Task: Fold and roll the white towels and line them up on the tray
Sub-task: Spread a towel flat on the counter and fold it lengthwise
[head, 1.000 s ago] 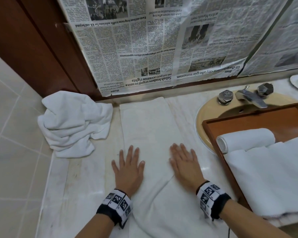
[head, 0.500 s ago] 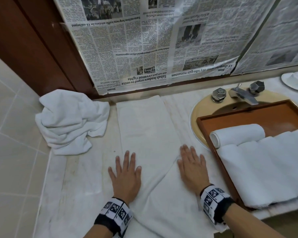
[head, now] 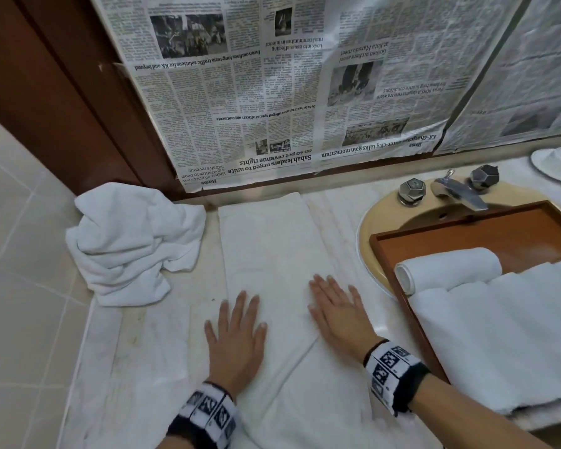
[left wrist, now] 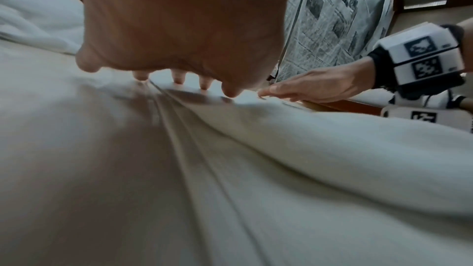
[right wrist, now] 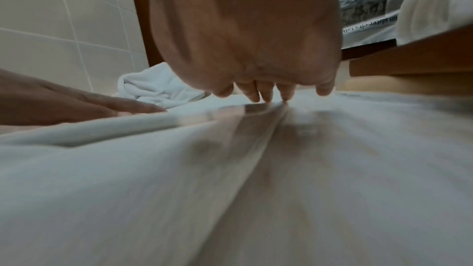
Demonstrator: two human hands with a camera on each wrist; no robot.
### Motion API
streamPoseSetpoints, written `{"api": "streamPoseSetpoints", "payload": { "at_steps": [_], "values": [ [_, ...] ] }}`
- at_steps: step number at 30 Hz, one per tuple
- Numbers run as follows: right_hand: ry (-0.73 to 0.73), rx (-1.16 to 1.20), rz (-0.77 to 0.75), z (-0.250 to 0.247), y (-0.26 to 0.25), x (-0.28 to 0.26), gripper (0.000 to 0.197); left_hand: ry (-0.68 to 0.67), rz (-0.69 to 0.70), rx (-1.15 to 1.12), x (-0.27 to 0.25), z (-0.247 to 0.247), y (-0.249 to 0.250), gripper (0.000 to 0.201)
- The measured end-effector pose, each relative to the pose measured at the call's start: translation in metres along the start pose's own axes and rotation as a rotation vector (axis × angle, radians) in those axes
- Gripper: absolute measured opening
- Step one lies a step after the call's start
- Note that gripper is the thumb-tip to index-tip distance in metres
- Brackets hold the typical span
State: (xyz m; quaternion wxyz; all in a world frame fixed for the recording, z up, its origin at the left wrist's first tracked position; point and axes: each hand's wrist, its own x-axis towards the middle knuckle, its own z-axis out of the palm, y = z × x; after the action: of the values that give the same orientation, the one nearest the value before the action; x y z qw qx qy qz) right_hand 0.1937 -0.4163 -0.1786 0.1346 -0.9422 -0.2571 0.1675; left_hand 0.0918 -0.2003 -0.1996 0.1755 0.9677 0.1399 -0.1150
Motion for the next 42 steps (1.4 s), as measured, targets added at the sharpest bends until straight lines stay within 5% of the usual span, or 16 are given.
{"api": "streamPoseSetpoints", "payload": {
  "at_steps": [4,9,15,18,22,31,34,42],
  "values": [
    [-0.013,-0.044,-0.177,0.005,-0.028,0.053,0.071,0.05,0.049,-0.01,0.071,-0.021,0.018,0.072],
    [-0.097,-0.151,-0.207,0.006,-0.028,0.106,0.092,-0.049,0.031,0.07,0.115,-0.02,0.008,0.063],
    [-0.059,-0.158,-0.021,-0.012,0.028,0.129,0.064,0.032,-0.132,0.011,0.133,-0.027,-0.025,0.054],
    [-0.011,-0.146,-0.003,-0.011,0.027,0.123,0.062,0.082,-0.094,-0.013,0.124,-0.025,-0.018,0.057],
    [-0.048,-0.221,-0.289,0.015,-0.003,0.097,0.062,0.036,0.141,0.068,0.1,-0.008,0.007,0.059],
    [-0.044,-0.135,0.077,-0.001,0.036,0.086,0.062,0.035,-0.115,-0.005,0.095,-0.006,-0.018,0.063],
    [0.056,-0.177,0.01,0.013,0.032,0.049,0.065,0.071,-0.079,0.032,0.062,0.007,-0.014,0.07],
    [-0.03,-0.145,0.028,0.032,0.019,0.018,0.063,0.094,-0.021,0.1,0.024,0.026,-0.009,0.064]
  ]
}}
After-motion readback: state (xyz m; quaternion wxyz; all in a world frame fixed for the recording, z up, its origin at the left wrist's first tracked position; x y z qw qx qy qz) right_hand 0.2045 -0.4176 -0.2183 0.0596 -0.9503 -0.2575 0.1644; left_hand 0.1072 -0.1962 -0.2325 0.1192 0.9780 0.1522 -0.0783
